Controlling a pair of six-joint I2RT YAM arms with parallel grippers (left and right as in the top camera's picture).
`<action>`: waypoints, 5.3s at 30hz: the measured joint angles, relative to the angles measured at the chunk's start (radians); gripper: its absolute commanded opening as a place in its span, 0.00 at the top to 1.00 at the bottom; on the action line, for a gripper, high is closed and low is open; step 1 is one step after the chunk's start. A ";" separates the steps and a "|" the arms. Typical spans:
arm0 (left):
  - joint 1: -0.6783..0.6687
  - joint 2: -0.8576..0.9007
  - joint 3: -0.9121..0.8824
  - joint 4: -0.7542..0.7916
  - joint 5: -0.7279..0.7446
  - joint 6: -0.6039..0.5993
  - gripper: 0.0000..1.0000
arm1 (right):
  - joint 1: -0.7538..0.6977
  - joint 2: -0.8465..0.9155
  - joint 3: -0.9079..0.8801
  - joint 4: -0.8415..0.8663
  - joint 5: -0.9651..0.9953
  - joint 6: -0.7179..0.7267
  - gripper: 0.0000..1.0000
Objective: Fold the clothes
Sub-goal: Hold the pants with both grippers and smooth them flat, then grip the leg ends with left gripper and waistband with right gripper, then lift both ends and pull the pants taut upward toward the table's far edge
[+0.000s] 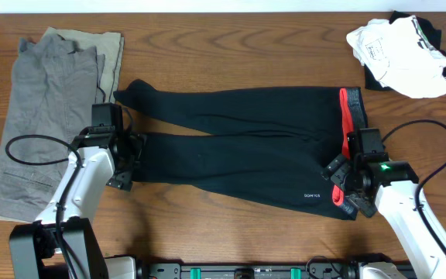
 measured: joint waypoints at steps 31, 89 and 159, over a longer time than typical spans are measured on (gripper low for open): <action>0.000 -0.015 -0.180 0.162 -0.219 -0.209 0.27 | 0.092 0.069 -0.070 0.014 0.209 0.507 0.01; 0.001 -0.266 -0.138 -0.057 -0.121 -0.018 0.94 | 0.094 0.155 -0.102 0.121 0.130 0.366 0.84; -0.119 -0.032 -0.100 0.835 -0.129 0.215 0.94 | -0.089 0.130 0.055 0.516 0.099 -0.201 0.99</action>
